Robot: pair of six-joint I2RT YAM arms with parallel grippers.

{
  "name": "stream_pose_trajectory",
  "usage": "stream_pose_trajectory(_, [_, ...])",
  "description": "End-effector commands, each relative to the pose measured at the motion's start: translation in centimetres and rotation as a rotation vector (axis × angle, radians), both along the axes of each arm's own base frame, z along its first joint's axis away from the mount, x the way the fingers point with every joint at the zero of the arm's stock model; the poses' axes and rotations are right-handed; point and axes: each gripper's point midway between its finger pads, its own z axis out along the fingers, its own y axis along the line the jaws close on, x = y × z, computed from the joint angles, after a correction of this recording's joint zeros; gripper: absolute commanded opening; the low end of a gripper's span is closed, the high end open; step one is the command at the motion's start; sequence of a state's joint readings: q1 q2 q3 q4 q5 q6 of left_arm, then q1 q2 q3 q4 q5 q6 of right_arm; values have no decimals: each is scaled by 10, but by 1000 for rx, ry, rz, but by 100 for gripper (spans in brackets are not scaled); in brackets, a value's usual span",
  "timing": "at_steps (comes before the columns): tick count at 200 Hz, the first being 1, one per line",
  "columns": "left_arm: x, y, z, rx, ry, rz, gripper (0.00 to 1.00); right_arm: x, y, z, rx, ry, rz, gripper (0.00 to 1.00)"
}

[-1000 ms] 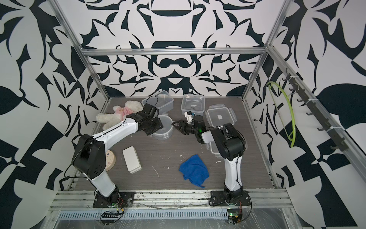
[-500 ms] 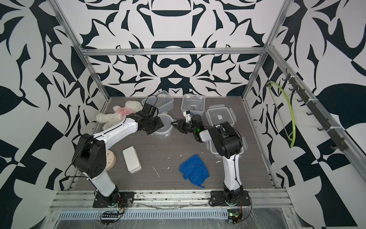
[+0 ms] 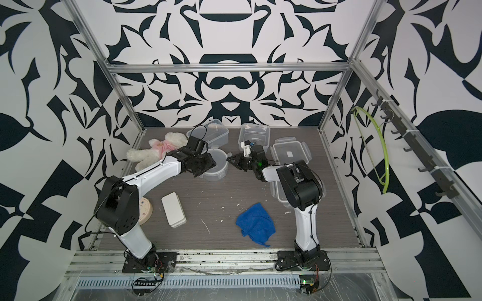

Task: Wipe the insides of the lunch boxes
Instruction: Open the lid of the lunch box, then place the lid at the center of the board.

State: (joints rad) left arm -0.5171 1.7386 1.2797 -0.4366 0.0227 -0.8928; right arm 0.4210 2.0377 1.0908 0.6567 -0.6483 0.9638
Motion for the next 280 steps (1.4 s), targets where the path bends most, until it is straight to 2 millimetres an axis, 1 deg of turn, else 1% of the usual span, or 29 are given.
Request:
stream_pose_trajectory(1, [-45,22,-69,116,243,-5,59,5,13,29,18,-111,38,2])
stream_pose_trajectory(5, [-45,21,-69,117,243,-7,59,5,13,29,15,-114,40,0])
stream_pose_trajectory(27, [-45,21,-61,114,234,-10,59,3,12,37,0,-136,48,0])
stream_pose_trajectory(48, [-42,21,-40,106,200,-14,61,0,11,56,-15,-173,62,0])
stream_pose_trajectory(74, [-35,23,0,92,116,-5,62,-10,11,87,-44,-228,95,0])
stream_pose_trajectory(101, [-30,28,43,64,17,19,64,-28,21,120,-95,-290,155,0])
stream_pose_trajectory(132, [-33,38,82,33,-62,48,65,-49,35,145,-135,-328,212,0])
stream_pose_trajectory(150, [-40,48,104,25,-111,66,66,-66,44,159,-153,-358,249,0])
stream_pose_trajectory(171, [-49,64,132,18,-178,108,67,-88,57,180,-157,-395,300,0])
stream_pose_trajectory(181, [-55,76,146,18,-218,144,68,-100,62,190,-145,-402,326,0])
stream_pose_trajectory(186, [-56,81,148,27,-228,160,68,-105,64,196,-138,-404,336,0])
stream_pose_trajectory(189, [-60,86,160,15,-262,174,69,-109,64,199,-134,-403,341,0])
stream_pose_trajectory(201, [-67,100,175,20,-314,216,70,-121,63,208,-140,-399,351,0])
stream_pose_trajectory(211, [-73,109,184,26,-347,237,71,-129,56,213,-171,-401,339,0])
stream_pose_trajectory(227, [-79,117,193,38,-376,249,73,-139,35,216,-279,-411,303,0])
stream_pose_trajectory(239, [-80,119,193,44,-379,246,73,-141,10,212,-406,-410,240,0])
stream_pose_trajectory(251, [-80,117,188,51,-365,235,73,-144,-17,206,-535,-405,186,0])
stream_pose_trajectory(280, [-70,103,170,41,-313,194,73,-143,-86,190,-850,-395,29,0])
